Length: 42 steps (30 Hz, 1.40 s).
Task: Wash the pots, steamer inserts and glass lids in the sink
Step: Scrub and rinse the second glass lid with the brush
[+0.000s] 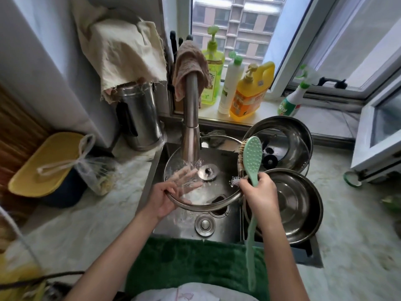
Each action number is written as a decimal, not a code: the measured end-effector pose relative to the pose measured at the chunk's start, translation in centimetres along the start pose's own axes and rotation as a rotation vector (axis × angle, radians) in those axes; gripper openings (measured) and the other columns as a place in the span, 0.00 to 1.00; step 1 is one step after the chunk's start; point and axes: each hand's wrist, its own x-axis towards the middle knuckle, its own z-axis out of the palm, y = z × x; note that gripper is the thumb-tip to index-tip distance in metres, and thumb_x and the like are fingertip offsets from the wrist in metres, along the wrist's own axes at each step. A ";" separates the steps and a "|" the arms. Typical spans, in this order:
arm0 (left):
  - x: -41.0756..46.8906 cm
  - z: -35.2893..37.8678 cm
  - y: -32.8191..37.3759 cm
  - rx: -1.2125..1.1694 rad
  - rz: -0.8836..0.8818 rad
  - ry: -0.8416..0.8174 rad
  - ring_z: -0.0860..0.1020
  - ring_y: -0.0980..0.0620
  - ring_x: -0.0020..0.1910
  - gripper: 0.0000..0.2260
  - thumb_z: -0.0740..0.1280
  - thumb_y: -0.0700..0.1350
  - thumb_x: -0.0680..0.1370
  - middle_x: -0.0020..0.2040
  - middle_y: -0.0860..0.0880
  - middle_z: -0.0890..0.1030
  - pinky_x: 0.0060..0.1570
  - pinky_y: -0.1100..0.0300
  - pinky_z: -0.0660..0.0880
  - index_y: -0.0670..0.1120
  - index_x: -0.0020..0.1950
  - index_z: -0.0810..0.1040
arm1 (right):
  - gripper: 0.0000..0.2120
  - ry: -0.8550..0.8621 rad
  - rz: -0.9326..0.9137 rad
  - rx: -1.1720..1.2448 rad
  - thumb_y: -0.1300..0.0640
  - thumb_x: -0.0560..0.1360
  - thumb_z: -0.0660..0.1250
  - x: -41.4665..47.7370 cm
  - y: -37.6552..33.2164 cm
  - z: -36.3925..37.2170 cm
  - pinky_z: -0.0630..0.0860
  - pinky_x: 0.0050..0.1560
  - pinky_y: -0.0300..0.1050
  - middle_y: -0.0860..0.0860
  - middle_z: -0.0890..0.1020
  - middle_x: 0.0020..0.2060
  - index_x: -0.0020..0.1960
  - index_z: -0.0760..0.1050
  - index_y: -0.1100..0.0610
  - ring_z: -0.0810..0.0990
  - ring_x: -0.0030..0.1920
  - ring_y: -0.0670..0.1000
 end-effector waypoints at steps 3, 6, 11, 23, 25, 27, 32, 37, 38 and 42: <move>0.0 0.5 -0.4 -0.044 -0.037 0.121 0.76 0.31 0.58 0.34 0.62 0.32 0.61 0.65 0.38 0.75 0.44 0.43 0.81 0.37 0.68 0.67 | 0.07 -0.004 0.027 -0.132 0.54 0.71 0.69 0.4 0.0 -0.9 0.65 0.30 0.40 0.49 0.79 0.36 0.47 0.76 0.57 0.75 0.34 0.46; -0.4 0.1 -0.1 0.045 -0.102 0.211 0.74 0.33 0.61 0.41 0.68 0.34 0.55 0.64 0.38 0.76 0.52 0.41 0.76 0.38 0.70 0.67 | 0.10 0.019 0.042 -0.249 0.54 0.71 0.68 1.2 0.9 -1.3 0.65 0.29 0.39 0.50 0.80 0.40 0.51 0.74 0.57 0.77 0.39 0.50; -1.0 -0.8 0.2 0.361 -0.108 0.381 0.83 0.45 0.40 0.17 0.56 0.32 0.76 0.56 0.49 0.80 0.33 0.49 0.79 0.49 0.60 0.70 | 0.07 -0.183 0.034 -0.010 0.65 0.75 0.62 6.0 0.7 1.1 0.59 0.21 0.35 0.48 0.68 0.24 0.47 0.80 0.61 0.65 0.20 0.44; -2.3 -2.3 1.7 0.294 -0.249 0.800 0.79 0.39 0.40 0.23 0.53 0.28 0.76 0.53 0.44 0.76 0.29 0.48 0.79 0.45 0.68 0.64 | 0.05 -0.715 0.478 0.836 0.62 0.83 0.52 18.0 -4.2 12.8 0.77 0.25 0.36 0.60 0.79 0.50 0.52 0.65 0.62 0.85 0.34 0.52; -2.3 -2.3 1.4 0.298 -0.234 0.797 0.82 0.43 0.33 0.26 0.54 0.28 0.75 0.62 0.44 0.73 0.26 0.46 0.78 0.45 0.72 0.63 | 0.07 -0.717 0.515 0.964 0.64 0.83 0.50 18.7 -4.6 13.6 0.78 0.26 0.37 0.60 0.82 0.39 0.48 0.64 0.62 0.84 0.31 0.51; -2.2 -2.5 1.4 0.313 -0.234 0.808 0.82 0.46 0.29 0.28 0.54 0.27 0.75 0.65 0.43 0.72 0.25 0.46 0.78 0.45 0.73 0.62 | 0.08 -0.702 0.547 1.043 0.66 0.82 0.50 19.3 -4.8 14.4 0.79 0.28 0.38 0.61 0.82 0.39 0.47 0.65 0.62 0.84 0.32 0.52; -2.3 -2.0 1.9 0.286 -0.252 0.802 0.83 0.44 0.30 0.27 0.53 0.27 0.75 0.68 0.42 0.70 0.22 0.48 0.78 0.45 0.72 0.63 | 0.08 -0.683 0.548 1.067 0.68 0.81 0.51 19.7 -5.0 14.6 0.82 0.34 0.45 0.61 0.80 0.45 0.47 0.67 0.63 0.85 0.35 0.53; -2.5 -0.9 2.3 0.296 -0.255 0.802 0.83 0.42 0.31 0.25 0.54 0.28 0.74 0.60 0.42 0.76 0.28 0.44 0.79 0.46 0.68 0.65 | 0.08 -0.713 0.444 0.645 0.65 0.82 0.54 17.4 -4.9 12.8 0.73 0.22 0.34 0.54 0.81 0.31 0.46 0.69 0.61 0.78 0.23 0.45; -2.6 -0.6 2.4 0.313 -0.250 0.793 0.82 0.43 0.30 0.23 0.54 0.28 0.74 0.54 0.43 0.77 0.29 0.46 0.79 0.46 0.66 0.66 | 0.06 -0.672 0.369 0.452 0.64 0.81 0.56 16.7 -4.9 12.4 0.68 0.19 0.33 0.54 0.79 0.33 0.46 0.70 0.61 0.73 0.21 0.44; -3.1 0.5 2.0 0.401 -0.243 0.769 0.81 0.48 0.27 0.20 0.55 0.28 0.75 0.38 0.47 0.80 0.36 0.53 0.76 0.47 0.62 0.66 | 0.26 -0.239 -0.030 -0.048 0.60 0.79 0.61 13.5 -4.0 8.2 0.78 0.43 0.47 0.58 0.77 0.54 0.75 0.57 0.59 0.79 0.46 0.54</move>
